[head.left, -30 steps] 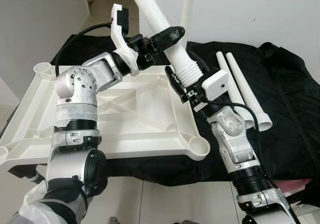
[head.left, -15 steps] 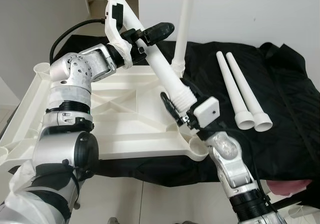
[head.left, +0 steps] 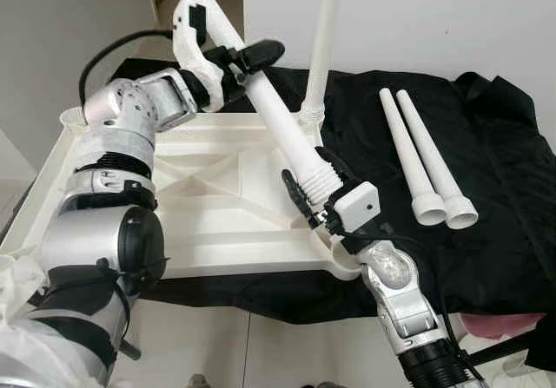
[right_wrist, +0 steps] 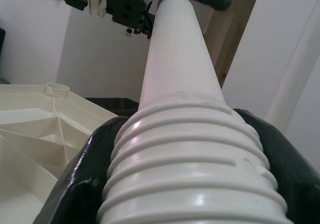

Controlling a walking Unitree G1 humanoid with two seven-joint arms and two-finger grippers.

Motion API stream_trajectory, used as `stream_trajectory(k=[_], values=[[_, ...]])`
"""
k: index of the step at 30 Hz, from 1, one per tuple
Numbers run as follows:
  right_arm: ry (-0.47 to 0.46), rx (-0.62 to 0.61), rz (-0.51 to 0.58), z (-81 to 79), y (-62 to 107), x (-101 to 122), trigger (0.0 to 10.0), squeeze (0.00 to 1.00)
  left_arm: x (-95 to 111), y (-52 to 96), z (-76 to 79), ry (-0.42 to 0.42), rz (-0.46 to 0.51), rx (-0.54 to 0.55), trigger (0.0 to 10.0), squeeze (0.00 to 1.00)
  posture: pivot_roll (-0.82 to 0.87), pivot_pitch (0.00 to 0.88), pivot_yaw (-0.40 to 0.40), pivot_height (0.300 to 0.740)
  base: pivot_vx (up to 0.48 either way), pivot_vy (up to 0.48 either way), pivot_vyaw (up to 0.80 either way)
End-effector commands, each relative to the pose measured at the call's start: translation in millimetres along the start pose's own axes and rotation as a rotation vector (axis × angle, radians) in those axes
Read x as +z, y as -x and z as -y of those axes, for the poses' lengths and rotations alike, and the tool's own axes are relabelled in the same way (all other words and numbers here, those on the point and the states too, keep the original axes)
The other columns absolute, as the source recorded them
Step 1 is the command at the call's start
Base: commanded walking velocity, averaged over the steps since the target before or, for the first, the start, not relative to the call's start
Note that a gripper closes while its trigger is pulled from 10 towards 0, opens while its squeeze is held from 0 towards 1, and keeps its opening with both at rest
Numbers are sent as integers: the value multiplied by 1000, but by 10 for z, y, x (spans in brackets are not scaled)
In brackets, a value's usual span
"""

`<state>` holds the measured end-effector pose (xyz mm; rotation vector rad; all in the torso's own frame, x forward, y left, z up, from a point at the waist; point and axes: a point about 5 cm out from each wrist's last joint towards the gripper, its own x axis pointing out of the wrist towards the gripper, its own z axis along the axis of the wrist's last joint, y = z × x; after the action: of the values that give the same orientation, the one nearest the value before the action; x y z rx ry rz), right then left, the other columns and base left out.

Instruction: Building children table

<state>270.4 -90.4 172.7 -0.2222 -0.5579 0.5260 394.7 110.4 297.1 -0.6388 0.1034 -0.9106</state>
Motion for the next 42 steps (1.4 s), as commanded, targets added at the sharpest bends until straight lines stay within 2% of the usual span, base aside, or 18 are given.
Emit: stream_trajectory(k=[1, 8, 9, 10, 11, 13, 14, 19, 23, 24, 25, 26, 27, 31, 33, 35, 40, 42], values=[[8, 15, 4, -28, -1, 3, 10000, 0, 10, -56, 40, -23, -19, -2, 0, 0, -46, 0, 19, 740, 0, 0, 0], [-4, 7, -6, -34, -4, -23, 10000, 0, 3, -86, 37, 1, -13, -4, 0, 0, -43, 0, 13, 740, 0, 0, 0], [-17, 0, -15, -28, -4, -37, 10000, 596, 4, -95, 37, 6, -10, -5, 0, 0, -43, 0, 11, 740, 0, 0, 0], [-17, 0, -15, -28, -4, -37, 10000, 596, 4, -95, 37, 6, -10, -5, 0, 0, -43, 0, 11, 740, 0, 0, 0], [-38, -12, -23, -15, -3, -51, 10000, 1000, 8, -101, 42, 5, -8, -8, 0, 0, -43, 0, 11, 740, 0, 0, 0], [-55, -24, -30, 1, 3, -63, 10000, 1000, 13, -108, 45, 11, -7, -6, 0, 0, -47, 0, 10, 740, 0, 0, 0], [-65, -35, -37, 17, 12, -73, 10000, 1000, 23, -110, 44, 1, -5, -1, 10000, 0, -47, 0, 10, 740, 0, 0, 0], [-105, -75, -54, 57, 32, -103, 10000, 1000, 52, -103, 24, -6, 12, 19, 10000, 0, -48, 0, 7, 740, 0, 0, 0], [-138, -122, -115, 108, 55, -184, 10000, 1000, 82, -80, -34, -69, 20, 79, 10000, 0, -51, 0, 1, 740, 0, 0, 0], [-169, -151, -153, 133, 46, -222, 10000, 247, 106, -85, -25, -137, 34, 94, 10000, 0, -54, 0, -3, 740, 0, 0, 0], [-169, -151, -153, 133, 46, -222, 10000, 247, 106, -85, -25, -137, 34, 94, 10000, 0, -54, 0, -3, 740, 0, 0, 0], [-192, -170, -177, 148, 39, -245, 10000, 247, 124, -92, -14, -183, 44, 99, 10000, 0, -54, 0, -3, 740, 0, 0, 0], [-203, -164, -205, 146, 27, -270, 10000, 0, 137, -103, 8, -217, 57, 96, 10000, 0, -54, 0, -5, 740, 0, 0, 0], [-208, -157, -222, 142, 21, -285, 10000, 0, 144, -111, 22, -235, 65, 93, 10000, 0, -54, 0, -5, 740, 0, 0, 0], [-190, -159, -285, 152, 31, -356, 10000, 0, 140, -123, 24, -259, 99, 111, 10000, 0, -52, 0, -11, 740, 0, 0, 0], [-190, -159, -285, 152, 31, -356, 10000, 0, 140, -123, 24, -259, 99, 111, 10000, 0, -52, 0, -11, 740, 0, 0, 0], [-132, -156, -310, 154, -12, -339, 10000, 0, 163, -160, 115, -309, 205, 116, 10000, 0, -52, 0, -12, 740, 0, 0, 0], [-139, -159, -315, 166, -41, -328, 10000, 0, 165, -176, 162, -339, 244, 115, 10000, 0, -51, 0, -14, 740, 0, 0, 0]])
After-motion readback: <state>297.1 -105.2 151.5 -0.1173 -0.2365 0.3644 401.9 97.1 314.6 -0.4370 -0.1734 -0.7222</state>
